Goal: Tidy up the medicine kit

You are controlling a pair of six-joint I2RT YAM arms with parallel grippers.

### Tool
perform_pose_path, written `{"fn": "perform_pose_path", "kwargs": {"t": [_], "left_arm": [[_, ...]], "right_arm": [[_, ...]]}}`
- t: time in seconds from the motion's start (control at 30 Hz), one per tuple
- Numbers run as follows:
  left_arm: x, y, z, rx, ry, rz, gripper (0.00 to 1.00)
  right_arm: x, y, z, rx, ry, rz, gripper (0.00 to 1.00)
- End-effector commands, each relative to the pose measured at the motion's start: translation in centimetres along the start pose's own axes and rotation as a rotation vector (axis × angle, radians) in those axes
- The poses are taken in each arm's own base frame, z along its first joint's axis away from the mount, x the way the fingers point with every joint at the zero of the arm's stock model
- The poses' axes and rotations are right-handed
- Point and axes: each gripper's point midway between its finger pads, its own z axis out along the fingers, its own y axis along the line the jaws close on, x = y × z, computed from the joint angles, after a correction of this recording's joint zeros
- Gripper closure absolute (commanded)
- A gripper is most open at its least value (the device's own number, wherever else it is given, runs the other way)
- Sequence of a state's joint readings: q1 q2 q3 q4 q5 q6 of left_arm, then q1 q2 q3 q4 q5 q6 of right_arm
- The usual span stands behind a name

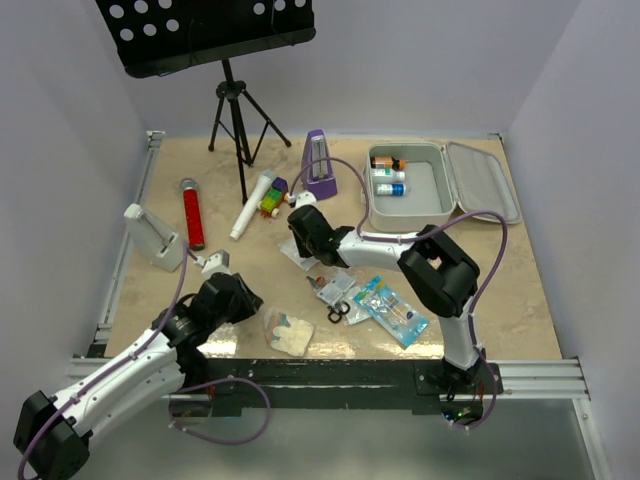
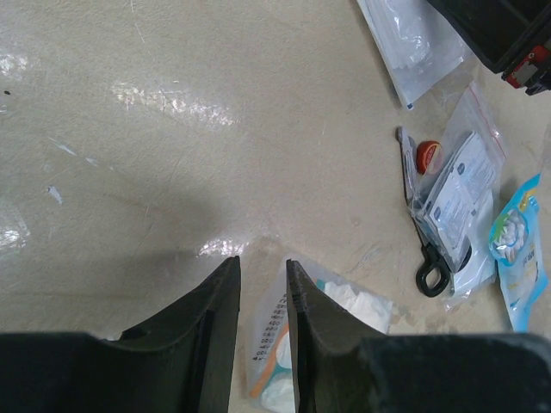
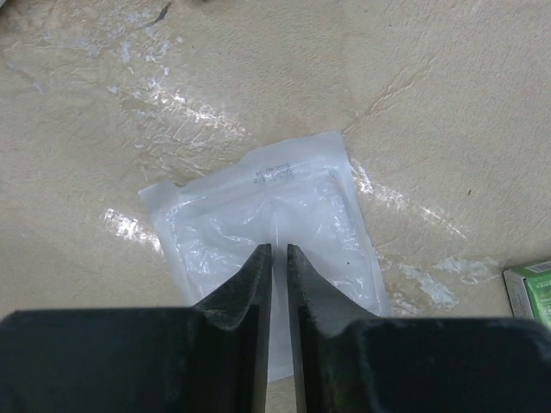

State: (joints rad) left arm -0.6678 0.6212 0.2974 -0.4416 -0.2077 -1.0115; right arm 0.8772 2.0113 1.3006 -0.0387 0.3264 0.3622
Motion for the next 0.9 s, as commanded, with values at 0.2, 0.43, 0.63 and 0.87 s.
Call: {"fn": "perform_pose_path", "kwargs": {"t": [0.2, 0.43, 0.63, 0.87], "left_arm": [[-1.2, -1.7, -0.5, 0.057, -0.032, -0.025, 0.68], [-1.5, -1.9, -1.0, 0.076, -0.042, -0.033, 0.68], [-1.0, -2.2, -0.8, 0.100, -0.029, -0.036, 0.68], [-0.8, -2.5, -0.4, 0.102, -0.011, -0.019, 0.68]], "right_arm": [[-2.9, -0.5, -3.8, 0.009, -0.047, 0.044, 1.00], [-10.0, -4.6, -11.2, 0.092, -0.227, 0.170, 1.00], [-13.5, -16.1, -15.8, 0.281, -0.359, 0.358, 1.00], [-13.7, -24.3, -15.0, 0.450, -0.373, 0.488, 1.00]]}}
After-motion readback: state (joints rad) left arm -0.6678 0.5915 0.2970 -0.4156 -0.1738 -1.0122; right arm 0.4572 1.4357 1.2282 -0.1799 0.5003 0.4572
